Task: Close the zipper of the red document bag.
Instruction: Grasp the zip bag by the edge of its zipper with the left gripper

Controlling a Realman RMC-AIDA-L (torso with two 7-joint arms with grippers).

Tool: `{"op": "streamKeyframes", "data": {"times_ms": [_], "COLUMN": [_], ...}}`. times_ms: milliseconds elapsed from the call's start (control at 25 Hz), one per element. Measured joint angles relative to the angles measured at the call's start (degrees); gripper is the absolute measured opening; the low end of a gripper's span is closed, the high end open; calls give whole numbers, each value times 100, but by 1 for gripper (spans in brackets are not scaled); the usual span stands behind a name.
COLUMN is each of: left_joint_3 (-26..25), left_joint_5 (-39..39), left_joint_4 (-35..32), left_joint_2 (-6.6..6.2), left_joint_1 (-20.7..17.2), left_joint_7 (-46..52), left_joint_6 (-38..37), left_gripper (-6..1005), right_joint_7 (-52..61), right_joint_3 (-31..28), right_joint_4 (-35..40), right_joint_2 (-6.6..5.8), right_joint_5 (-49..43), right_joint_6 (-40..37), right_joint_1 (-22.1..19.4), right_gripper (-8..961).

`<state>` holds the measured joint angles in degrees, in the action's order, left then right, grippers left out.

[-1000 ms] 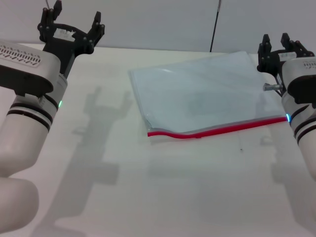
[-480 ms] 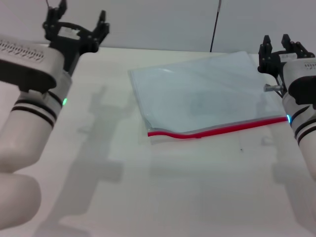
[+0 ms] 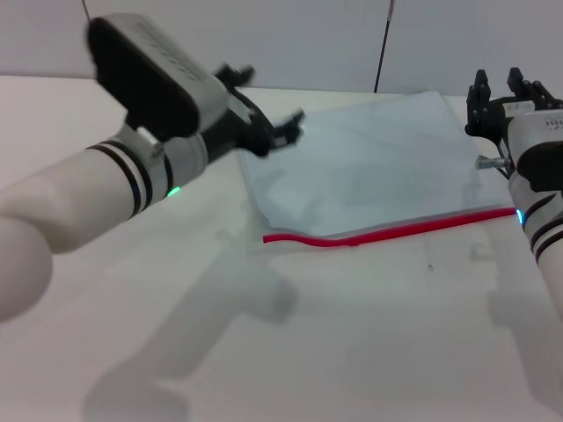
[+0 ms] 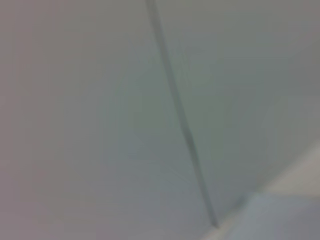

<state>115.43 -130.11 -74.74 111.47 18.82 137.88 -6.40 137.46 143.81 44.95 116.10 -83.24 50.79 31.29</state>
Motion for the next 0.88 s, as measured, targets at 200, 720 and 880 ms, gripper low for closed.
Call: {"op": "streamKeyframes", "data": {"times_ms": [200, 720, 880], "left_joint_3": [-407, -709, -667], "left_joint_5": [-230, -2466, -2653], "left_joint_4": [-440, -1375, -1416], "left_joint_2": [81, 465, 465], "left_joint_1": [-1, 433, 594], "left_joint_7": [-795, -969, -932], "left_joint_6": [-1613, -5001, -5408], "left_gripper": [880, 876, 875], "right_joint_7": [0, 9, 9], "right_joint_3": [-2, -19, -20], "right_joint_4": [-14, -12, 5], "right_joint_2": [0, 0, 0], "right_joint_5": [0, 5, 9], "right_joint_6": [0, 1, 1], "right_joint_1": [-1, 39, 41], "right_gripper": [390, 390, 390]}}
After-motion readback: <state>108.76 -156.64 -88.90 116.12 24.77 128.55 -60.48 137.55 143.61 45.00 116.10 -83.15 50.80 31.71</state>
